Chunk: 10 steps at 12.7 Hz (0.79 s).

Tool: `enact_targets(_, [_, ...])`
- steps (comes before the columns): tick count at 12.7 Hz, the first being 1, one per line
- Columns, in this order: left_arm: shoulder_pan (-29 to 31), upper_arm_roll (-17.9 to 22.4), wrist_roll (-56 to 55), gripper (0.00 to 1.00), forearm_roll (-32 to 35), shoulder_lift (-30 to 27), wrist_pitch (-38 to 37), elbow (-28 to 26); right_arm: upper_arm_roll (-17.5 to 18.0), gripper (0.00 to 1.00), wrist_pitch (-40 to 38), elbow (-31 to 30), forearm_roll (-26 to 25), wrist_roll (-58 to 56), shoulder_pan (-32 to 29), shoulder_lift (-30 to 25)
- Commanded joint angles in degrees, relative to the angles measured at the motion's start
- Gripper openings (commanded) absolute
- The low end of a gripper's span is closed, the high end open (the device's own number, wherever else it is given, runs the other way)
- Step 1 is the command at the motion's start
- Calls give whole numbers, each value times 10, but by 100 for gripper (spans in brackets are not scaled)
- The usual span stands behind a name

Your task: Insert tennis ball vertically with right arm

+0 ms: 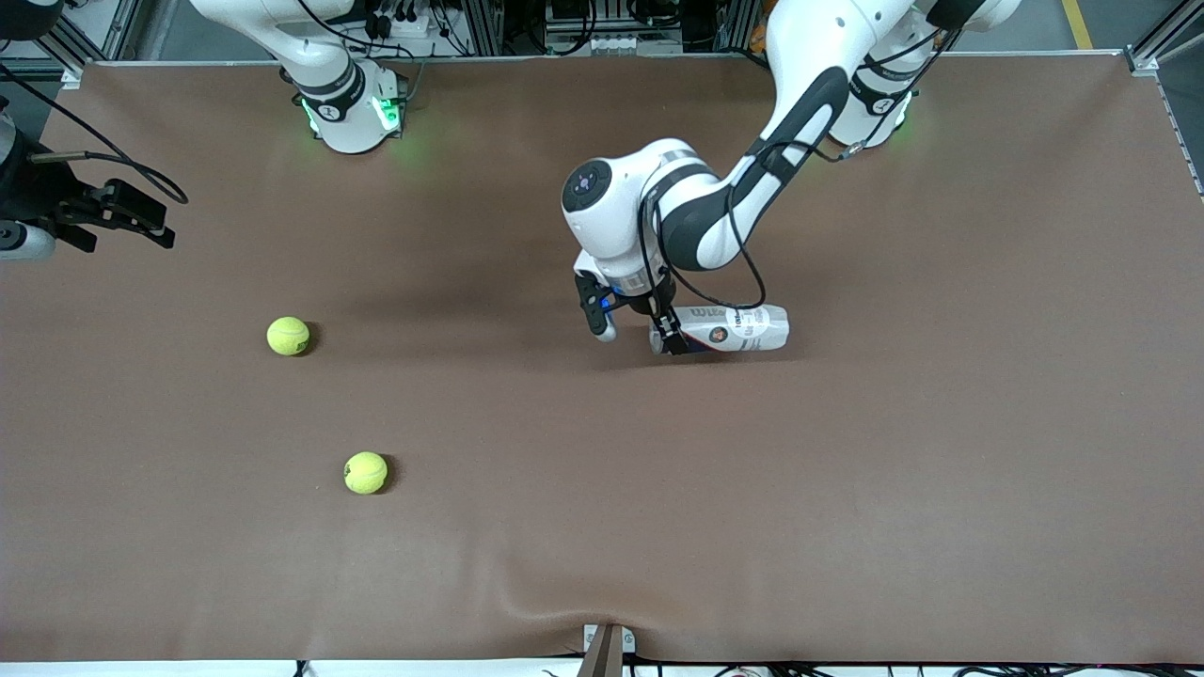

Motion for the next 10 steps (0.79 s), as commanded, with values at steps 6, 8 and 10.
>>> enact_targets(6, [6,-4,-50,73,-102,-44,17,46,-1,100,7,-4,9,-5,-2,-7])
enact_targets(8, [7,-4,-74,73,-129,-45,61,48,-1,100,8,-4,8,-6,-2,-7])
enact_targets(10, [8,0,-107,73,-139,-45,110,48,-1,100,9,-4,4,-6,-1,-7])
